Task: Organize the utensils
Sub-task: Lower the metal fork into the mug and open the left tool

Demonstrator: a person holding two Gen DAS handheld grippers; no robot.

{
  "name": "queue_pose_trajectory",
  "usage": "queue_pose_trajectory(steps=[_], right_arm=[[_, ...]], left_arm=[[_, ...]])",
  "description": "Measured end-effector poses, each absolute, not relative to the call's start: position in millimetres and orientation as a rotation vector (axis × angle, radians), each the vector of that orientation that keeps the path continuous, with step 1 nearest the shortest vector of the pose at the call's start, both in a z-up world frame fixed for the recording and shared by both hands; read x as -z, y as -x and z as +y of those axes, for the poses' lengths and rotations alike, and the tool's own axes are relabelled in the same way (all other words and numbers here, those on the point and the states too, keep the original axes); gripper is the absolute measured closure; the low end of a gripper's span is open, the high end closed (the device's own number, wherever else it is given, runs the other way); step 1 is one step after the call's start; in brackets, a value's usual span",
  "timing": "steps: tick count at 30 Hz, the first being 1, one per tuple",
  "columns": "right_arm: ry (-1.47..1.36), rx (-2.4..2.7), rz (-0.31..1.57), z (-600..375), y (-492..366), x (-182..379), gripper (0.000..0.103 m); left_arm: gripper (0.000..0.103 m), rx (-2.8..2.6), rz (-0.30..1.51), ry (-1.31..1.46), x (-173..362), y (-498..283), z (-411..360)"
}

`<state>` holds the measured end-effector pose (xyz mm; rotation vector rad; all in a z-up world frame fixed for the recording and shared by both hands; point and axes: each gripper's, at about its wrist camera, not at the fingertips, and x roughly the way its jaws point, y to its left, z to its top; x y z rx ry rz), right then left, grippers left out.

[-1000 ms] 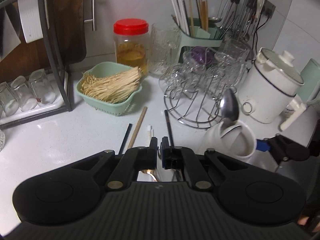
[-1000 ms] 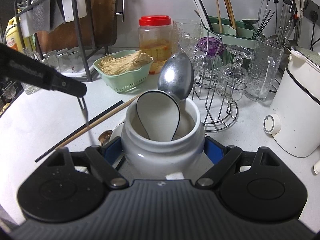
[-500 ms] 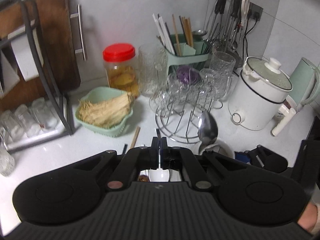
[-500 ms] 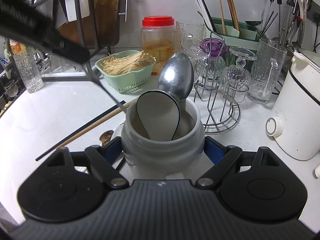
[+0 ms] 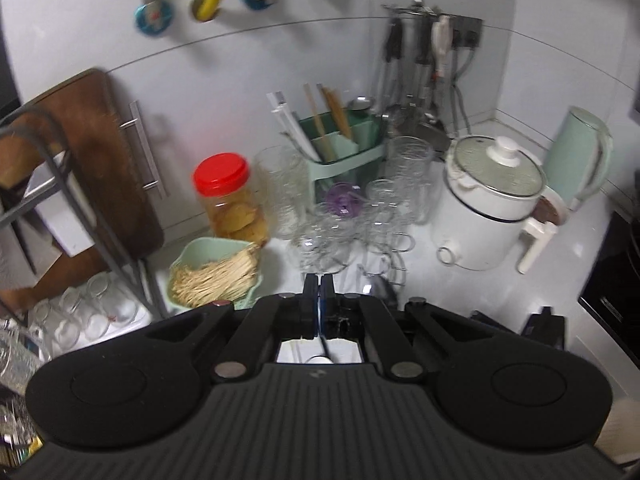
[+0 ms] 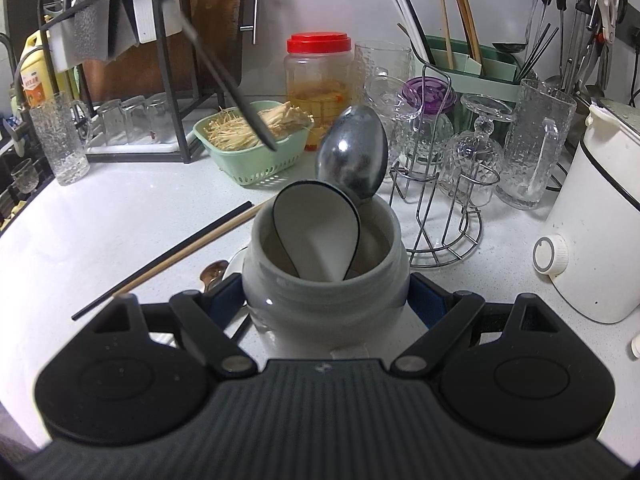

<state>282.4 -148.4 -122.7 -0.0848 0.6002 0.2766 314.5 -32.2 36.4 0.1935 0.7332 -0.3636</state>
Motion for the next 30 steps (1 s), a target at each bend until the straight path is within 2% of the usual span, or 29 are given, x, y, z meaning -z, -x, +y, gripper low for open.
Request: queue_pose_trajectory(steps=[21, 30], right_arm=[[0.097, -0.292, 0.587, -148.8, -280.3, 123.2, 0.013], [0.088, -0.289, 0.586, -149.3, -280.7, 123.4, 0.013]], left_arm=[[0.102, 0.523, 0.941, -0.243, 32.3, -343.8, -85.9], [0.101, 0.488, 0.958, -0.205, 32.3, -346.7, -76.9]])
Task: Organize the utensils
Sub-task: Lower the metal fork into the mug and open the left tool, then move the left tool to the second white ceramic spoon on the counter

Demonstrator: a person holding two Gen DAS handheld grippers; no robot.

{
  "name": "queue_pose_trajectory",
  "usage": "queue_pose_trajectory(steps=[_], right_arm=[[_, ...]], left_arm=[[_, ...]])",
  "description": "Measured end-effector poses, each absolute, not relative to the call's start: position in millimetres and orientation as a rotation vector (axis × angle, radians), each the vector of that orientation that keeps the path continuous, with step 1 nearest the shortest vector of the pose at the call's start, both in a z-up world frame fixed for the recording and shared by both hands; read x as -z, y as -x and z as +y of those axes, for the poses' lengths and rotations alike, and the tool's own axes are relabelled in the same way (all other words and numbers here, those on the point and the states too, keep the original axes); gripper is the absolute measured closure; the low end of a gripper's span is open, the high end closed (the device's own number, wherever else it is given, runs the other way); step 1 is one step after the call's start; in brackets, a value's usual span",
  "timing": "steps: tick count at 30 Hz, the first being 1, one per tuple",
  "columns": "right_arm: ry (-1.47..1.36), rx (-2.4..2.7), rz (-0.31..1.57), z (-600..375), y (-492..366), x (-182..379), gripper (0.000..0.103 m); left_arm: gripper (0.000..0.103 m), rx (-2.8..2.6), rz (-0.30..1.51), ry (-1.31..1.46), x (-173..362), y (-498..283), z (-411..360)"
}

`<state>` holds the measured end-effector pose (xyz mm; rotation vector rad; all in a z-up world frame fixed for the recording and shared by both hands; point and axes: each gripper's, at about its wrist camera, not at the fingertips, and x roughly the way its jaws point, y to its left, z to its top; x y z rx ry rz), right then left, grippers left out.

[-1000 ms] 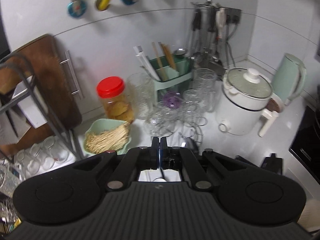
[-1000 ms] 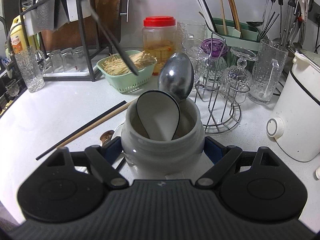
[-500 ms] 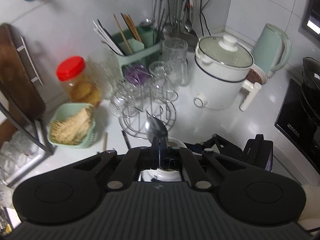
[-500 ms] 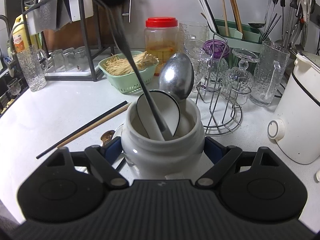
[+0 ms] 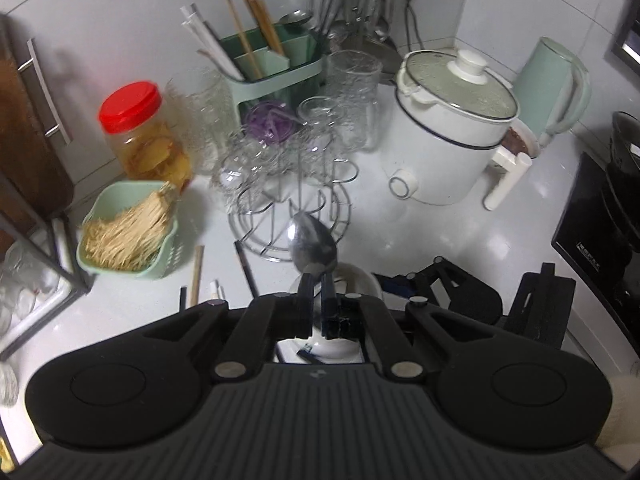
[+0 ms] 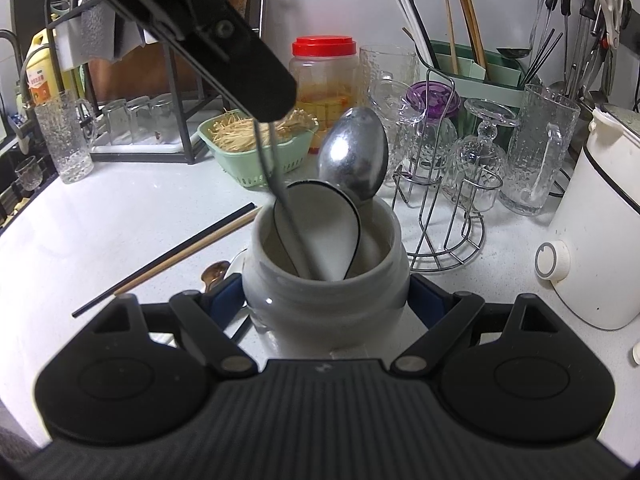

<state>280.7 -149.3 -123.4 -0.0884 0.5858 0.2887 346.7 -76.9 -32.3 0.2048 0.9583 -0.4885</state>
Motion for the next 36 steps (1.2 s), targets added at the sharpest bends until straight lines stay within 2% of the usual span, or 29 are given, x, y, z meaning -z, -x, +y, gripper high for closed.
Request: queue_pose_trajectory(steps=[2, 4, 6, 9, 16, 20, 21, 22, 25, 36], right_arm=[[0.088, -0.289, 0.586, -149.6, -281.0, 123.4, 0.013], [0.084, -0.289, 0.583, -150.4, -281.0, 123.6, 0.013], [0.086, -0.289, 0.581, -150.4, -280.9, 123.8, 0.013], [0.085, -0.287, 0.585, -149.9, -281.6, 123.1, 0.013], [0.083, -0.274, 0.588, -148.4, -280.5, 123.1, 0.013], [0.079, -0.260, 0.590, -147.7, -279.7, 123.1, 0.013], [0.078, -0.257, 0.591, -147.6, -279.4, 123.0, 0.013], [0.078, -0.256, 0.591, -148.1, -278.9, 123.1, 0.013], [0.074, -0.252, 0.591, -148.1, -279.1, 123.0, 0.013], [0.051, -0.192, 0.599, -145.5, -272.1, 123.5, 0.014]], left_arm=[[0.098, 0.476, 0.951, -0.179, 27.9, -343.9, -72.6], [0.078, 0.464, 0.942, -0.148, 24.1, -342.0, -68.5], [0.065, 0.449, 0.918, -0.126, 19.3, -338.2, -63.8], [0.060, 0.430, 0.885, -0.100, 11.2, -330.0, -56.7], [0.038, 0.371, 0.813, -0.018, -3.6, -308.5, -31.7], [0.035, 0.309, 0.787, -0.007, -1.8, -300.1, -14.7], [0.033, 0.283, 0.787, 0.000, 0.0, -298.5, -9.0], [0.027, 0.261, 0.789, 0.016, 2.0, -297.2, -2.4], [0.021, 0.205, 0.788, 0.054, 8.1, -291.5, 17.7], [0.018, 0.132, 0.853, 0.122, 46.3, -272.2, 63.7]])
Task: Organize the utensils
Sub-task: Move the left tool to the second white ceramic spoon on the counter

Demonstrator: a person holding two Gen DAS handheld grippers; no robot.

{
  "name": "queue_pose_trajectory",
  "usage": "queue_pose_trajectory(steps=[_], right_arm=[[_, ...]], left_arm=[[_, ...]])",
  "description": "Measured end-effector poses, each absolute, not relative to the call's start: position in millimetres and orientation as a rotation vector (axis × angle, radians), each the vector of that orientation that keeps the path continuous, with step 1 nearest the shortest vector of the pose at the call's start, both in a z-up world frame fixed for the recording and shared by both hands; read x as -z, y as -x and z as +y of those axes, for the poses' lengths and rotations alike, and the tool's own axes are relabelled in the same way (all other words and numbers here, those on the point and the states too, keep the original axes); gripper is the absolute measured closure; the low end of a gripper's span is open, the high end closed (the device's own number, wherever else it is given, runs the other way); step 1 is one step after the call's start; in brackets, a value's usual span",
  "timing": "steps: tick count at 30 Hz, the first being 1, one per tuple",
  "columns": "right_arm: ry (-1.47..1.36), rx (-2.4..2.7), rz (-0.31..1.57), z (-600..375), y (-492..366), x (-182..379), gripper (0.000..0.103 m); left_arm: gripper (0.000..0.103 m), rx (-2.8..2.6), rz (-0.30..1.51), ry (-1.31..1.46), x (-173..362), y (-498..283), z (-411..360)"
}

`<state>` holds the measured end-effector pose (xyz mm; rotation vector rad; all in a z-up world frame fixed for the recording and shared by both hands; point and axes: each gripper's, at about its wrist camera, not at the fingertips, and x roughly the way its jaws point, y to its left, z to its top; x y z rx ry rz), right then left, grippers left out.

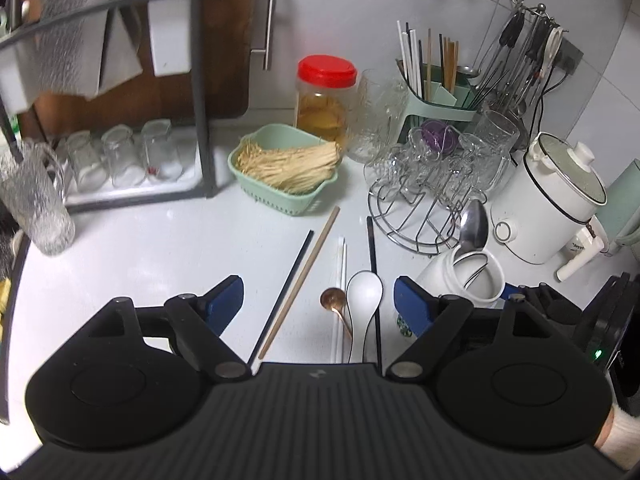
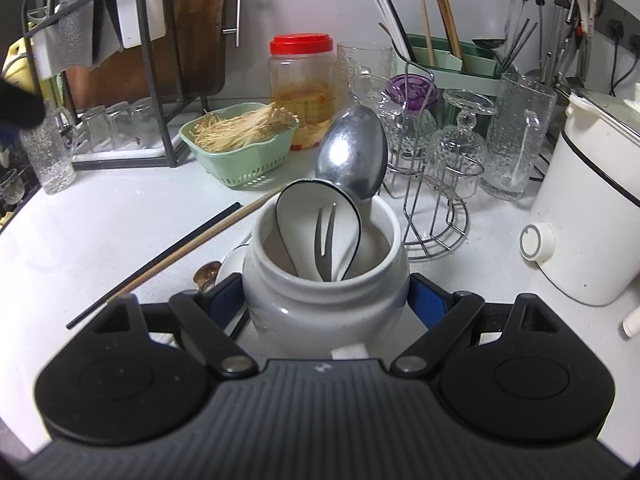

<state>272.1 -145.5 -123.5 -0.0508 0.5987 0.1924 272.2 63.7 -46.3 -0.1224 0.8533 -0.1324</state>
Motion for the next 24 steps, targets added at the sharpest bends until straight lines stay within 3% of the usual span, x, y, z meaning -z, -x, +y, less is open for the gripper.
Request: queue_pose_trajectory(steps=[24], right_arm=[[0.015, -0.092, 0.636, -155.6, -262.2, 122.3, 0.014]], left_arm=[[0.018, 0.234, 0.919, 0.048, 144.4, -289.3, 56.4]])
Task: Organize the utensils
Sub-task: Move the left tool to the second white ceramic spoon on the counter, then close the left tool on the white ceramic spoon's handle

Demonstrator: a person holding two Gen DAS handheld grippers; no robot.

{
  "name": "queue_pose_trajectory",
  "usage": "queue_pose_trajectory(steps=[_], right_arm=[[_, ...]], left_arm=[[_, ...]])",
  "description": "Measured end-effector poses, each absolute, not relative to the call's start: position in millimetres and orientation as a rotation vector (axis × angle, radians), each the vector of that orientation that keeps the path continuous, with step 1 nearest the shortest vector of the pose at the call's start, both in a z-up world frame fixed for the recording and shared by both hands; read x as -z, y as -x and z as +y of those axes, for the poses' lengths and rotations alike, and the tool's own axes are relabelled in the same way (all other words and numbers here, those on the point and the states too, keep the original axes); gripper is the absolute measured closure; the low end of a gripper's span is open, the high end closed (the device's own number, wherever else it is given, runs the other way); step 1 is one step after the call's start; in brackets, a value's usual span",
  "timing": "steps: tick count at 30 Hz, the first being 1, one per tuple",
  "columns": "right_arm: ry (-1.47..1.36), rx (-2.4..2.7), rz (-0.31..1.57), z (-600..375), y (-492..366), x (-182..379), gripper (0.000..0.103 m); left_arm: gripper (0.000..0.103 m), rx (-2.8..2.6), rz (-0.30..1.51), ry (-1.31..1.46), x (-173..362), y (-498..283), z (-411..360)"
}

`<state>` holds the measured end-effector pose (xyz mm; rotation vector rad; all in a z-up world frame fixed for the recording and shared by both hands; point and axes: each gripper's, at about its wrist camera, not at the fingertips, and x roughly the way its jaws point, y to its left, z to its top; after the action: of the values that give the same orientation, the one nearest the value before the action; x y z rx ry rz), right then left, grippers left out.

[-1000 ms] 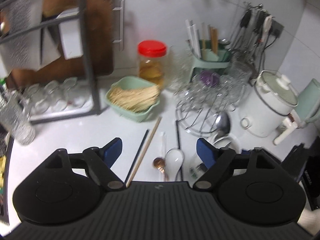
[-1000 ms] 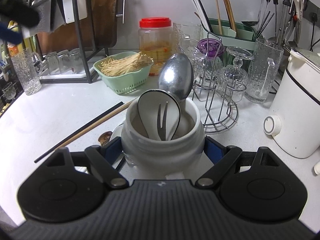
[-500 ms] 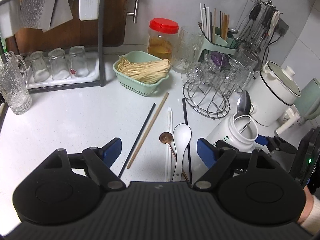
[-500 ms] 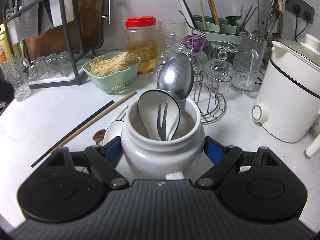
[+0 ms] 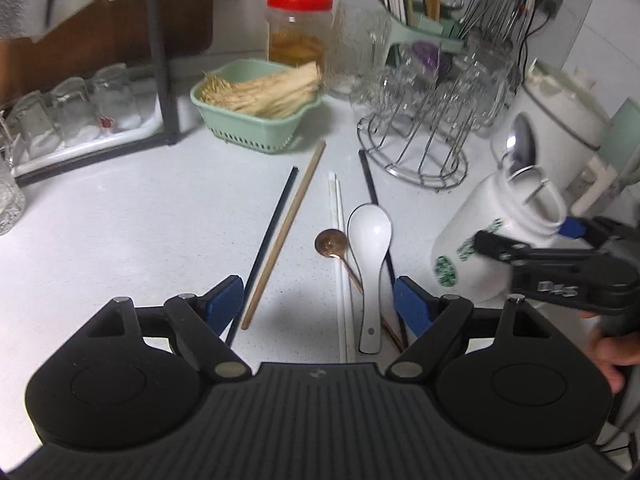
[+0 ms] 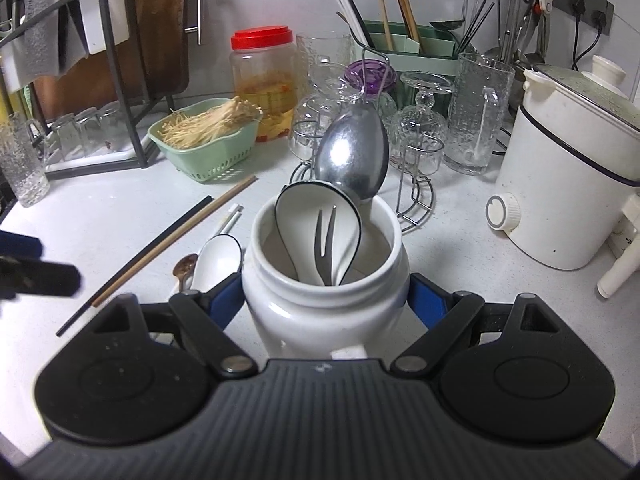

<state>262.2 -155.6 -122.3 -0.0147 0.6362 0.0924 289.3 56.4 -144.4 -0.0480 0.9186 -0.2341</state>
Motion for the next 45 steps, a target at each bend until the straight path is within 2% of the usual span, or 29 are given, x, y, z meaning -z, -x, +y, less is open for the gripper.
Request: queue_pose_trajectory(steps=[8, 10, 16, 27, 31, 38, 45], right_arm=[[-0.006, -0.067, 0.647, -177.8, -258.0, 122.6, 0.014], [-0.006, -0.068, 0.653, -181.9, -257.1, 122.4, 0.014], [0.005, -0.073, 0.650, -184.5, -254.8, 123.1, 0.013], [0.009, -0.082, 0.655, -184.6, -255.0, 122.2, 0.013], [0.014, -0.094, 0.649, -185.7, -254.2, 122.9, 0.013], [0.021, -0.104, 0.649, -187.0, -254.4, 122.7, 0.013], [0.036, -0.106, 0.649, -186.0, -254.2, 123.2, 0.013]], left_arm=[[0.019, 0.277, 0.891, -0.021, 175.2, -316.3, 27.7], [0.027, 0.296, 0.897, -0.049, 182.8, -322.8, 17.7], [0.040, 0.313, 0.895, -0.113, 199.7, -340.7, -9.5], [0.043, 0.309, 0.843, -0.199, 205.4, -358.7, -34.6], [0.054, 0.306, 0.858, -0.199, 208.9, -363.2, -38.8], [0.054, 0.278, 0.876, -0.165, 205.6, -367.9, -38.0], [0.054, 0.261, 0.866, -0.129, 178.0, -364.5, -34.7]])
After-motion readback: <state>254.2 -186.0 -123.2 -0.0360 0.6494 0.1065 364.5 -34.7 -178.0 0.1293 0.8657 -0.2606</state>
